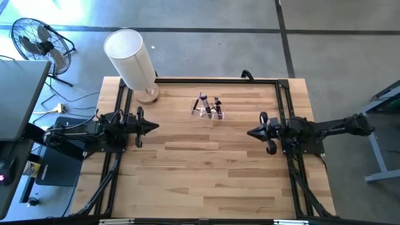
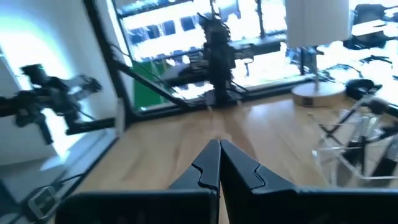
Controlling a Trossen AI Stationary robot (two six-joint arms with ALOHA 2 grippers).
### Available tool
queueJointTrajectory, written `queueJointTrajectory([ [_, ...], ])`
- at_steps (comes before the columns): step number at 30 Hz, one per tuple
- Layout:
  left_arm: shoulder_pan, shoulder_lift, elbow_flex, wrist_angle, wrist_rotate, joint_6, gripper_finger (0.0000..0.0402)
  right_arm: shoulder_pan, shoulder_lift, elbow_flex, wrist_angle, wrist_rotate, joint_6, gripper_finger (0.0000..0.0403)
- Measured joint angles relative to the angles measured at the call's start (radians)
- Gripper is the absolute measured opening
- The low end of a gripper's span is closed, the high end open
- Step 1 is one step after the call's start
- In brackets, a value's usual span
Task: Put items in baskets/containers
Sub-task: Return to Home Position
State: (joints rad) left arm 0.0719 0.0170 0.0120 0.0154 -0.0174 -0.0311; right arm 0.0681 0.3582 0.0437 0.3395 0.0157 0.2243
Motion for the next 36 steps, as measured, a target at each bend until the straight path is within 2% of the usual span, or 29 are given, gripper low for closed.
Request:
queueJointTrajectory([
  [6, 0.0, 0.0, 0.0, -0.001, 0.0, 0.0, 0.0001, 0.05, -0.166, -0.034, -0.152, -0.02, -0.023, 0.0],
  [11, 0.0, 0.0, 0.0, -0.001, 0.0, 0.0, 0.0002, 0.066, -0.231, -0.034, -0.288, 0.004, -0.019, 0.0],
  [20, 0.0, 0.0, 0.0, -0.001, 0.0, 0.0, 0.0002, 0.065, -0.228, -0.034, -0.31, 0.03, -0.071, 0.0],
  [36, 0.0, 0.0, 0.0, -0.001, 0.0, 0.0, 0.0002, 0.065, -0.228, -0.034, -0.313, 0.032, -0.068, 0.0],
])
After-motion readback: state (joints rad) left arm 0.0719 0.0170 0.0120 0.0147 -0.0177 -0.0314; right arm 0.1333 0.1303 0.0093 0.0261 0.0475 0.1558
